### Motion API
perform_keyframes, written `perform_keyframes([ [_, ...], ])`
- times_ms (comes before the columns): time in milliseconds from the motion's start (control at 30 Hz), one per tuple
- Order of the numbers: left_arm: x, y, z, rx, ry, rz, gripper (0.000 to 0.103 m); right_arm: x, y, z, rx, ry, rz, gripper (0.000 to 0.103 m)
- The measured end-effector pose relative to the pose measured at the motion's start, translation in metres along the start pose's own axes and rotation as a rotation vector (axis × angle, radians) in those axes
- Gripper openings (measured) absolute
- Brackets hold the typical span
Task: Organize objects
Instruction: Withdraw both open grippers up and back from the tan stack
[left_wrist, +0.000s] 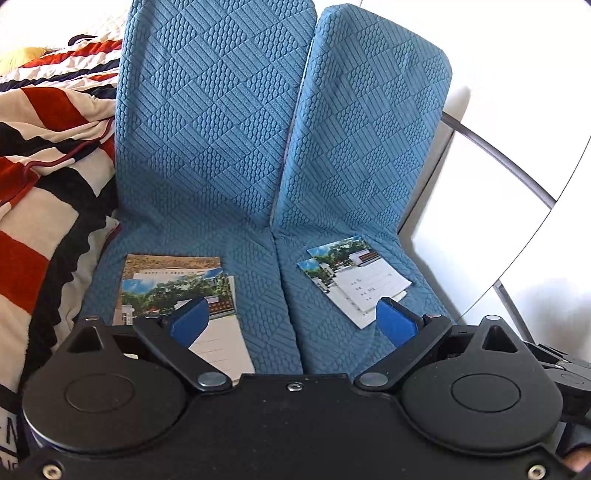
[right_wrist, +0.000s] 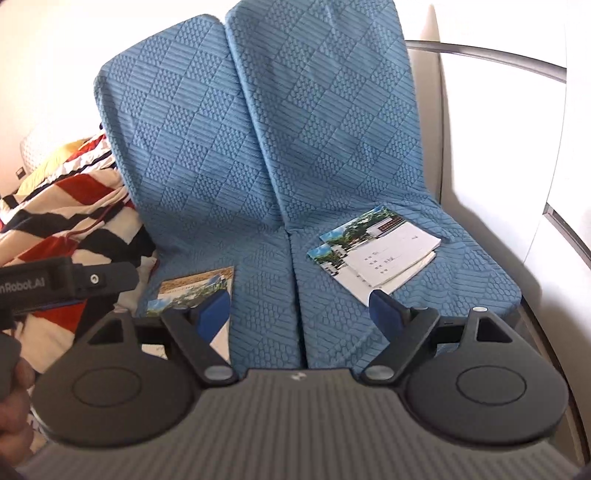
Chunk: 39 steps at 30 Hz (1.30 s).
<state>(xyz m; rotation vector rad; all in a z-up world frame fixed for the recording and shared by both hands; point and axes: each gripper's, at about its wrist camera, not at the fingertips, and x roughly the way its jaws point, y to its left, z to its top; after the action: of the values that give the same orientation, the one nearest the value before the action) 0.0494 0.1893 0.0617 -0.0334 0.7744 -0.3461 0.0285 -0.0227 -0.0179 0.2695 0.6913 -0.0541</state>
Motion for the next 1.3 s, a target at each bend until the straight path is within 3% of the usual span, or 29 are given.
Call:
perform_keyframes([
  [500,0.024,-0.042,-0.023,0.016,0.025,-0.055,0.097,-0.012,-0.041,-0.014,-0.004,0.002,-0.048,0.084],
  [867,0.028,-0.050,-0.033,-0.015,0.053,-0.083,0.097,-0.015,-0.058,-0.022,0.013,-0.006,-0.076,0.084],
  [1300,0.089,-0.065,-0.044,-0.046,0.131,-0.099,0.097,0.022,-0.086,-0.033,0.022,-0.015,-0.134,0.084],
])
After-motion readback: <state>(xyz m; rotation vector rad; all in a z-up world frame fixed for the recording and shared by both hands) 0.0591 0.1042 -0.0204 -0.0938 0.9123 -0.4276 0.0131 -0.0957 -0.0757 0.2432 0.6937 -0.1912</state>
